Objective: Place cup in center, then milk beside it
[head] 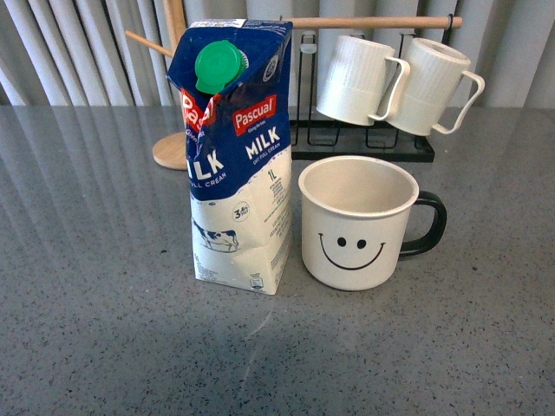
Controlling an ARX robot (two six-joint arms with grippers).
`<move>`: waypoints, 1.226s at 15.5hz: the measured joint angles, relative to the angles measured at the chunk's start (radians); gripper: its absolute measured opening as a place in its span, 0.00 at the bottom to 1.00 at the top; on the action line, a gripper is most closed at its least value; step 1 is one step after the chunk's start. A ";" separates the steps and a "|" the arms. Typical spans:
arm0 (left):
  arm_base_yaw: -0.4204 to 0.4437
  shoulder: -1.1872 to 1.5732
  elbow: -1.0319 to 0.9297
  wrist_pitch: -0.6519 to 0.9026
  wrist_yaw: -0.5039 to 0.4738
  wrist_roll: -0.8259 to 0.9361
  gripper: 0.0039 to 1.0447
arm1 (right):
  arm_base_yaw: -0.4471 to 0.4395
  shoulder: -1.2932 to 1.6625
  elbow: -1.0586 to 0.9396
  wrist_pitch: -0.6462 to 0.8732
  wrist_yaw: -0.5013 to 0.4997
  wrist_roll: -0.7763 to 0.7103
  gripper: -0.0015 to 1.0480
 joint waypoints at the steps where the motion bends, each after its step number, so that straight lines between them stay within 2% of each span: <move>1: 0.000 -0.011 0.000 -0.011 0.000 0.000 0.01 | 0.000 0.000 0.000 0.000 0.000 0.000 0.94; 2: 0.000 -0.042 0.001 -0.053 -0.001 0.000 0.01 | 0.000 0.000 0.000 0.000 0.000 0.000 0.94; 3: 0.000 -0.135 0.000 -0.193 0.002 0.000 0.01 | 0.000 0.000 0.000 0.000 0.000 0.000 0.94; 12: 0.000 -0.178 0.000 -0.192 0.000 0.001 0.01 | 0.000 0.000 0.000 0.000 0.000 0.000 0.94; 13: 0.000 -0.178 0.000 -0.192 0.000 0.001 0.03 | 0.000 0.000 0.000 0.000 0.000 0.000 0.94; 14: 0.000 -0.178 0.000 -0.192 0.000 0.001 0.15 | 0.000 0.000 0.000 0.000 0.000 0.000 0.94; 16: 0.000 -0.178 0.000 -0.192 -0.001 0.001 0.31 | 0.000 0.000 0.000 0.000 0.000 0.000 0.94; 17: 0.000 -0.178 0.000 -0.192 -0.001 0.001 0.55 | 0.000 0.000 0.000 0.000 0.000 0.000 0.94; 18: 0.000 -0.178 0.000 -0.192 0.000 0.001 0.88 | 0.000 0.000 0.000 0.000 0.000 0.000 0.94; 19: 0.000 -0.178 0.000 -0.192 0.000 0.002 0.94 | 0.000 0.000 0.000 0.000 0.000 0.000 0.94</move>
